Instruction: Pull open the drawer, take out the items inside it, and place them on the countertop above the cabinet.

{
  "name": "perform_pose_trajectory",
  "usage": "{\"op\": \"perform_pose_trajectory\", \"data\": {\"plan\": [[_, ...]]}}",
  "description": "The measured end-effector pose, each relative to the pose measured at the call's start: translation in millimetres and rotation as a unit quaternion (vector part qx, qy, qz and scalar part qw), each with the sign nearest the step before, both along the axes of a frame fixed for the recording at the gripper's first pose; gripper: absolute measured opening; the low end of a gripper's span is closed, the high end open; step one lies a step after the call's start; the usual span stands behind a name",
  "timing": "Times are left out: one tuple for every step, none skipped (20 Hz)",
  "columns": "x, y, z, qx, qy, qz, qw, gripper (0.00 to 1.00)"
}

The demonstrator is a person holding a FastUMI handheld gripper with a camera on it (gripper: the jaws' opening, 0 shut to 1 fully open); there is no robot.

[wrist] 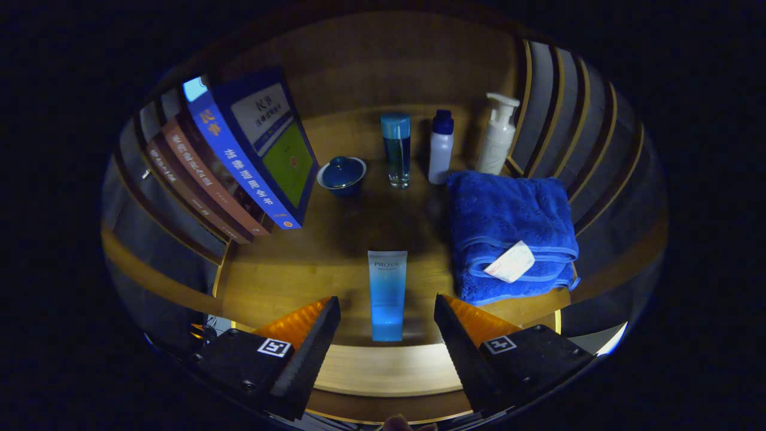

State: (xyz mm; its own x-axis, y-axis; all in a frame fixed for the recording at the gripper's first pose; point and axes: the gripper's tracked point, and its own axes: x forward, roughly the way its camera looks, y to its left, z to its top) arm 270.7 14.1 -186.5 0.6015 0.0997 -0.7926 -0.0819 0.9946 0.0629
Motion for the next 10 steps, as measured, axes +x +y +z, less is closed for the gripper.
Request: {"op": "perform_pose_trajectory", "data": {"plan": [[-7.3,1.1,5.0,0.006,-0.015,0.004,1.000,1.00],[-15.2,1.7,12.0,0.011,-0.031,0.007,0.999,1.00],[-24.1,1.4,18.7,0.017,-0.048,0.011,0.999,1.00],[-32.6,1.0,26.9,0.018,-0.068,0.017,0.997,1.00],[-41.8,-0.3,35.2,0.017,-0.089,0.022,0.996,1.00],[-53.9,0.1,44.1,0.018,-0.109,0.026,0.994,1.00],[-64.6,2.3,54.6,0.025,-0.131,0.027,0.991,1.00],[-76.3,6.0,66.9,0.037,-0.154,0.029,0.987,1.00],[-87.8,7.4,79.0,0.045,-0.174,0.029,0.983,1.00],[-98.3,7.9,89.3,0.048,-0.194,0.030,0.979,1.00]]}}
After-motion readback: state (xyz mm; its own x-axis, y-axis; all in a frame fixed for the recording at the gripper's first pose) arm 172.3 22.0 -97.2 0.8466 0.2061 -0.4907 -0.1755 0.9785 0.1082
